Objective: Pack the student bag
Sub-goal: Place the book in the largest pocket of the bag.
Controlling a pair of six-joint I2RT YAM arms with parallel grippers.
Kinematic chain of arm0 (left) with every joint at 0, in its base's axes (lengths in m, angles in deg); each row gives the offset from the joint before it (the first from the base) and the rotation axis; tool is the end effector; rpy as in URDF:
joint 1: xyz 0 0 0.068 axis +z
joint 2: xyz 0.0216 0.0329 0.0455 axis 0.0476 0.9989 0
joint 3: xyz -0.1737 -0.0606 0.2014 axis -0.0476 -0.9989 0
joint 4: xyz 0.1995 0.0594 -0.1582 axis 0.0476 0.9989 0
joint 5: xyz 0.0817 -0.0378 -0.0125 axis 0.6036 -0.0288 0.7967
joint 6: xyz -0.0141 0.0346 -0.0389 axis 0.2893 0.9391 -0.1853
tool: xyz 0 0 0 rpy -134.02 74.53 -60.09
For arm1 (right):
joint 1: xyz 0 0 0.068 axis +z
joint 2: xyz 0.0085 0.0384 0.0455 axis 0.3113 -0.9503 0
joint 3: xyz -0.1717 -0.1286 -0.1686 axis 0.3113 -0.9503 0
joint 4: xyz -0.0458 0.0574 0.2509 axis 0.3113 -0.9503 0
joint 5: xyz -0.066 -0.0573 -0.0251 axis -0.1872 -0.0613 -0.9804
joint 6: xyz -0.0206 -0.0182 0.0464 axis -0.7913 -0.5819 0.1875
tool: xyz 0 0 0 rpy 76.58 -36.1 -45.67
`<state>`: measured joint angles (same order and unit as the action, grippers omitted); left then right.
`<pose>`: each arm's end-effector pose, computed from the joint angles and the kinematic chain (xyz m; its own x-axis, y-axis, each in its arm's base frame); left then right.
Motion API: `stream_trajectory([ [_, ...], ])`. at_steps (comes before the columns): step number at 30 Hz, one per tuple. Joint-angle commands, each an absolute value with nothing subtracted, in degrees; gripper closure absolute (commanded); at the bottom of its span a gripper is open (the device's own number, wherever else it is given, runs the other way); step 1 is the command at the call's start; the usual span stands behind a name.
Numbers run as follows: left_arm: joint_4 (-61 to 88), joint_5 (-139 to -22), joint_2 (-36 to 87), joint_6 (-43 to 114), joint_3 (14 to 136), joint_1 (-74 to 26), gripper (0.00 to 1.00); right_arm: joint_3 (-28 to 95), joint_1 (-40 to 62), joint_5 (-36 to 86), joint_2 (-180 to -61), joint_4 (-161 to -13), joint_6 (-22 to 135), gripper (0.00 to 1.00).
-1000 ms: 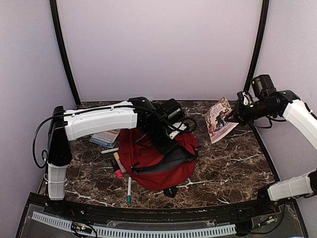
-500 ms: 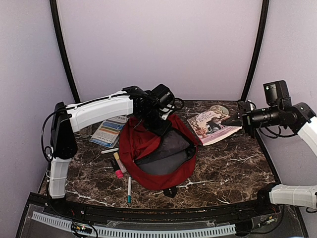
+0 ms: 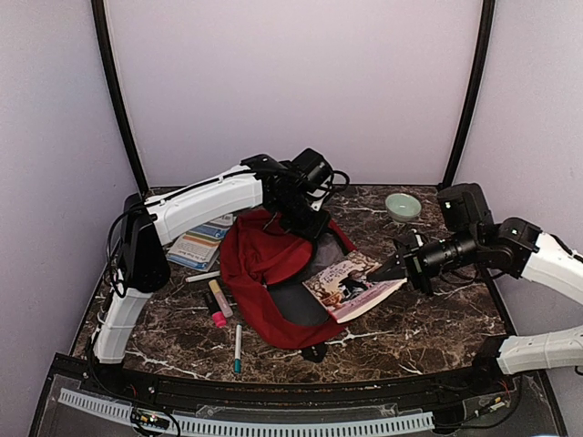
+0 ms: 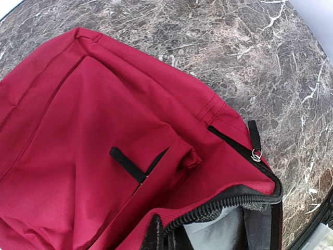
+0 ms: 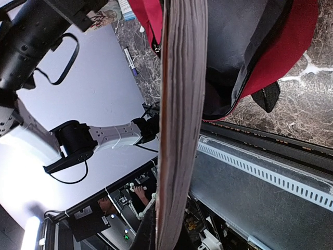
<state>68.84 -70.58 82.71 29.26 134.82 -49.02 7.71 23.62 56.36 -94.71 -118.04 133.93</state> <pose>0.3154 -0.3985 0.2776 -0.7135 0.4109 -0.5675 0.5848 0.7954 -0.1593 0.1343 0.1496 0.3081 -0.9344 0.2097 0.2879 0.3518 0.4180 0.8375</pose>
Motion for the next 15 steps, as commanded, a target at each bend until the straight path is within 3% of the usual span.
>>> stream_trajectory([
  [1,70.38,-69.32,79.05,28.9,136.43,-48.77,1.0,4.56,24.93,51.66,-95.85,-107.8,138.42,1.0],
  [6,70.16,-71.84,75.31,29.09,135.6,-48.86,1.0,-1.2,24.99,53.99,-102.99,-93.31,140.03,1.0],
  [15,69.7,-72.88,68.15,30.34,131.67,-51.3,1.0,1.93,23.34,56.73,-118.42,-80.46,132.68,1.0],
])
